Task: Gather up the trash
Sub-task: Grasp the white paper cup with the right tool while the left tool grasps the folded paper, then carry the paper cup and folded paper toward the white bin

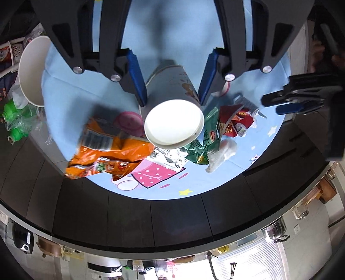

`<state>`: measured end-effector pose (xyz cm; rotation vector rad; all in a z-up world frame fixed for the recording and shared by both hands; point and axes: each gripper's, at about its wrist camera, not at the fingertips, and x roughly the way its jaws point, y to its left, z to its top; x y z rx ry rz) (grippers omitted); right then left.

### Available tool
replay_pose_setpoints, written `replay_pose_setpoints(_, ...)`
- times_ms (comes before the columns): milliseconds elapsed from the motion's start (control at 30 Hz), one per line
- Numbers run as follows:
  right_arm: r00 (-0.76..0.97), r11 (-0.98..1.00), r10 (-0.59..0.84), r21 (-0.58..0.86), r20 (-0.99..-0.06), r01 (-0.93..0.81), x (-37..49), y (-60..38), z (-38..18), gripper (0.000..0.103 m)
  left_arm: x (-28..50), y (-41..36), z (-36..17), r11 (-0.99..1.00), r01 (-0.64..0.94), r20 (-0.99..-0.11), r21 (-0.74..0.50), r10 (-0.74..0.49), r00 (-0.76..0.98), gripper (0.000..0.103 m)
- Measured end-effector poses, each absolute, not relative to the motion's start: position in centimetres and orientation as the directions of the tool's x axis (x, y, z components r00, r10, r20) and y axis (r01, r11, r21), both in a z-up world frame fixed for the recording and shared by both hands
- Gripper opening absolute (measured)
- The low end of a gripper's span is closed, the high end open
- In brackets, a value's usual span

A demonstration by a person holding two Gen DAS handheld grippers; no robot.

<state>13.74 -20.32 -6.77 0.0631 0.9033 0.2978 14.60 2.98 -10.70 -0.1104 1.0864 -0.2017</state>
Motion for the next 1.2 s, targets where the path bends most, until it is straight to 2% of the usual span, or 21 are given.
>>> replay_pose_setpoints(133,0.592,0.959,0.282,0.199,-0.755,-0.203,12.8,-21.5,-6.3,0.050,15.8,2.2,-11.6,0.968,0.108,-0.866,-0.225,-0.249,0.433,0.067)
replay_pose_setpoints(200,0.597,0.959,0.281,0.203,-0.752,-0.196,12.4,-21.9,-6.1,0.051,16.6,2.1,-12.2,0.966,0.091,-0.868,-0.243,-0.259,0.423,0.054)
replay_pose_setpoints(233,0.598,0.959,0.281,0.204,-0.750,-0.195,12.4,-22.0,-6.0,0.051,17.1,2.1,-12.5,0.963,0.080,-0.869,-0.258,-0.268,0.416,0.053)
replay_pose_setpoints(533,0.586,0.954,0.299,0.212,-0.753,-0.214,11.9,-21.7,-6.3,0.051,18.4,3.7,-13.3,0.938,-0.012,-0.856,-0.346,-0.310,0.414,0.051)
replay_pose_setpoints(600,0.583,0.952,0.304,0.213,-0.754,-0.221,11.9,-21.5,-6.3,0.051,18.4,4.0,-13.4,0.930,-0.021,-0.852,-0.366,-0.326,0.410,0.029)
replay_pose_setpoints(767,0.583,0.950,0.309,0.217,-0.751,-0.224,11.7,-21.6,-6.2,0.050,18.4,4.4,-13.2,0.926,-0.028,-0.845,-0.378,-0.332,0.419,0.017)
replay_pose_setpoints(967,0.594,0.949,0.313,0.222,-0.741,-0.223,11.3,-22.1,-5.7,0.050,16.4,5.0,-11.2,0.938,-0.010,-0.831,-0.347,-0.302,0.468,0.014)
replay_pose_setpoints(1200,0.634,0.945,0.326,0.233,-0.701,-0.229,10.3,-22.8,-4.0,0.050,13.1,4.5,-5.5,0.940,0.067,-0.774,-0.335,-0.315,0.549,0.014)
